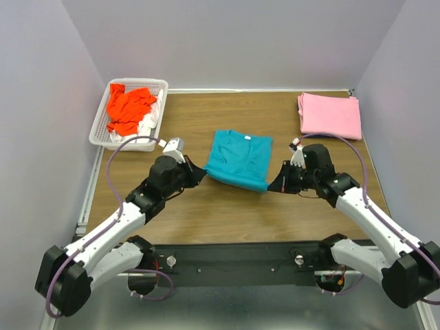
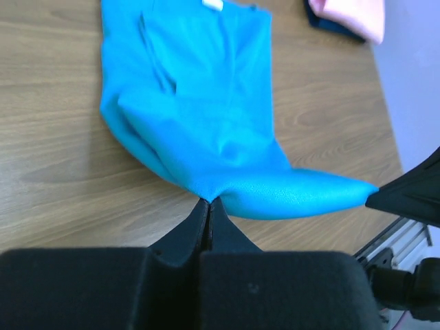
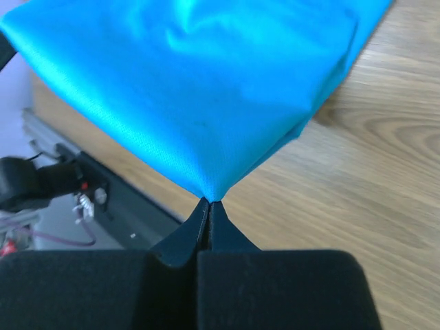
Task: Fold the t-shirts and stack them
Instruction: Fold the tshirt
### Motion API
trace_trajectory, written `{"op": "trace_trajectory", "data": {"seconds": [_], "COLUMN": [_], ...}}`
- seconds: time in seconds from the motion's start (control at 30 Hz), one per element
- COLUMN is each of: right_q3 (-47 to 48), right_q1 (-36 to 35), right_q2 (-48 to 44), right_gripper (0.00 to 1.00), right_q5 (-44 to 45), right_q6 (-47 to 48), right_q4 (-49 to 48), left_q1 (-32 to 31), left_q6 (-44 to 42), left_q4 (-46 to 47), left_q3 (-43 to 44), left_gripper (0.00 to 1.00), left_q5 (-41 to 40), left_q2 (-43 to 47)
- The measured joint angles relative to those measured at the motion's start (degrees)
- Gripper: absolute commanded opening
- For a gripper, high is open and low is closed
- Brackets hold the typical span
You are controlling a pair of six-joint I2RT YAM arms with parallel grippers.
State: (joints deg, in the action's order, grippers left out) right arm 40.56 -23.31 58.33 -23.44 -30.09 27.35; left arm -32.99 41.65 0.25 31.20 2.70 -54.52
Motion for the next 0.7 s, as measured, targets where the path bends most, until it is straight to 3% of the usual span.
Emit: {"op": "trace_trajectory", "data": {"seconds": [0.13, 0.33, 0.7], "right_q3": [3.61, 8.57, 18.08], "right_q1": [-0.04, -0.13, 0.15], "right_q2": [-1.81, -1.22, 9.7], "right_gripper": [0.01, 0.01, 0.01], "right_q5": [-2.43, -2.51, 3.26], "right_q6": [-0.07, -0.07, 0.09], "right_q4": [2.51, 3.76, 5.33], "left_q1": [-0.09, -0.15, 0.98], "left_q6": [0.68, 1.09, 0.02], "left_q4": [-3.39, -6.62, -6.86], "left_q3": [1.42, 6.14, 16.72], "left_gripper": [0.0, 0.0, 0.0], "left_q5": [-3.37, -8.44, -14.51], "left_q2": [4.55, 4.22, -8.31]}}
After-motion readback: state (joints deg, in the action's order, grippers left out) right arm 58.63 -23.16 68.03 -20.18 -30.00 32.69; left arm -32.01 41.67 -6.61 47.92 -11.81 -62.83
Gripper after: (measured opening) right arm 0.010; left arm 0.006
